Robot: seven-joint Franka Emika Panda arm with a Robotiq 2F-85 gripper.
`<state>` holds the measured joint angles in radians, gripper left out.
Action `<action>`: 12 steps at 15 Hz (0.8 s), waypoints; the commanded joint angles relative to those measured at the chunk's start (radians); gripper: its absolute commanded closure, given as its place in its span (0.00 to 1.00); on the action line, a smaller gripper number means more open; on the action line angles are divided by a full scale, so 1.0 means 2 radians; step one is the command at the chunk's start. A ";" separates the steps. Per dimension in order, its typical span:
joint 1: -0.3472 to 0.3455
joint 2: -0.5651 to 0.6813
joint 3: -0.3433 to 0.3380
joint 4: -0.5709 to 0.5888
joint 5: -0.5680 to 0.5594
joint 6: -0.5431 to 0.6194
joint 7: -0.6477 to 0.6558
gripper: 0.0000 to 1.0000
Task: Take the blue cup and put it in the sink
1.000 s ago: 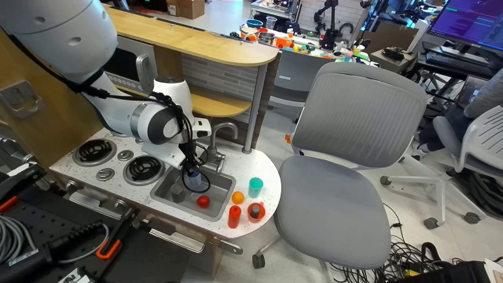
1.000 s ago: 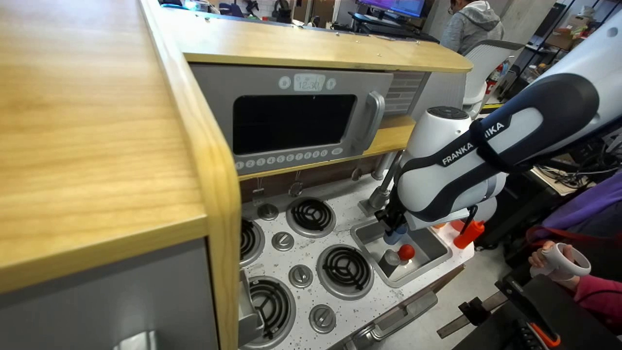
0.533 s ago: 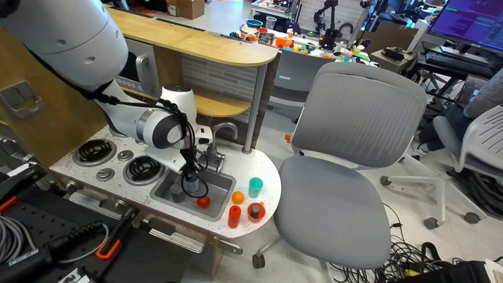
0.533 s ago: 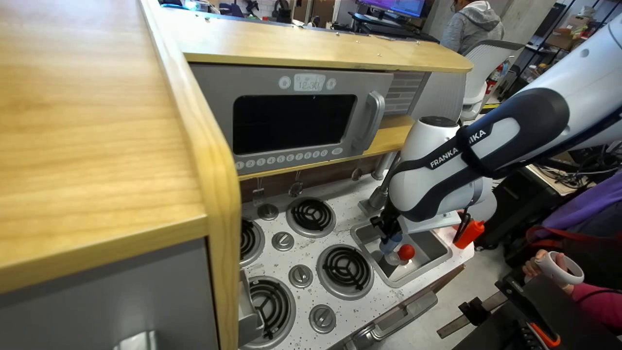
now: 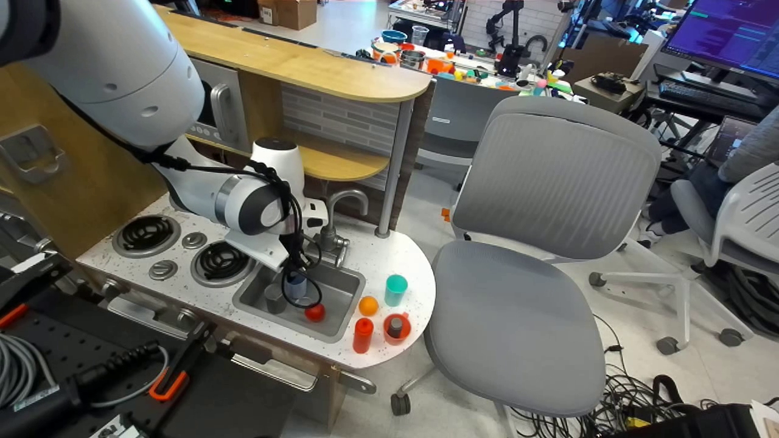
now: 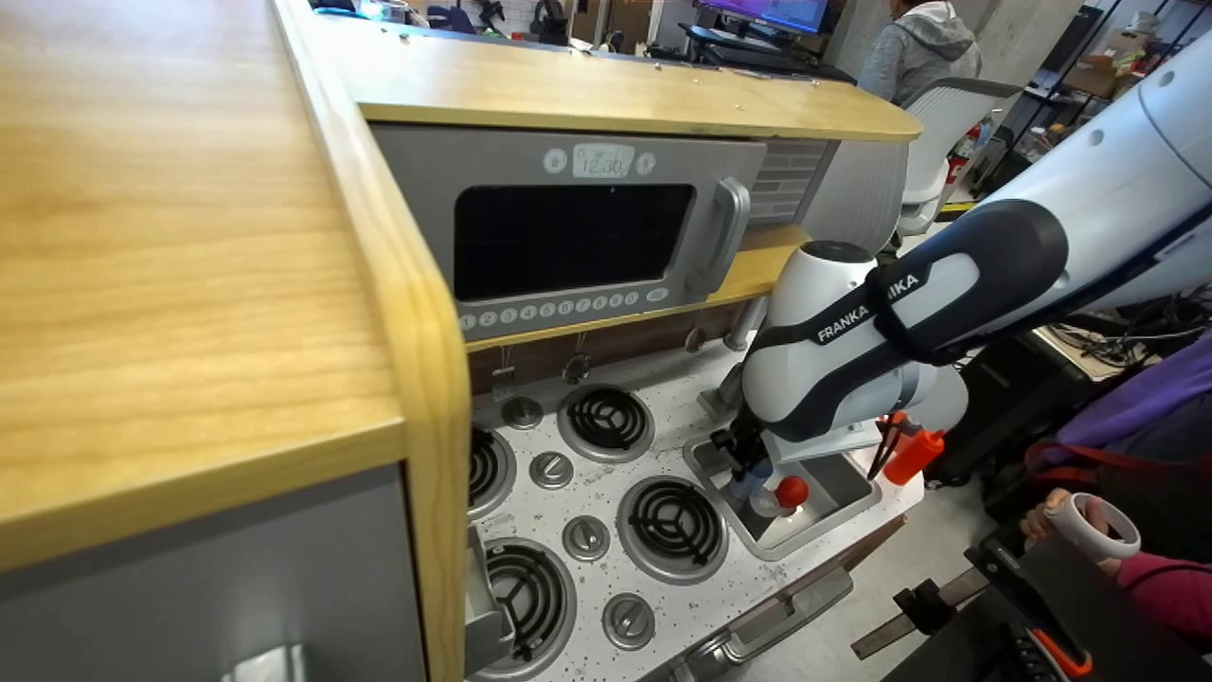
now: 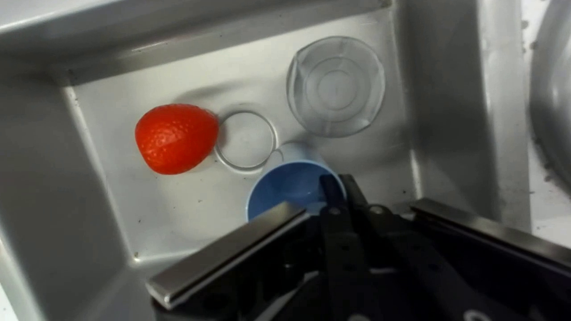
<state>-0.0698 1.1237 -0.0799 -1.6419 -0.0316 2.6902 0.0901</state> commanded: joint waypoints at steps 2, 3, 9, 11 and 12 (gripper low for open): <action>0.003 0.012 -0.002 0.018 0.005 -0.013 -0.006 0.99; 0.003 0.009 -0.001 0.015 0.005 -0.013 -0.006 0.99; 0.015 -0.023 -0.016 -0.024 -0.005 0.012 -0.006 0.42; 0.021 -0.038 -0.024 -0.040 -0.007 0.029 -0.003 0.27; 0.024 -0.045 -0.027 -0.049 -0.008 0.037 -0.003 0.21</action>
<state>-0.0489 1.1055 -0.1063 -1.6536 -0.0356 2.7140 0.0820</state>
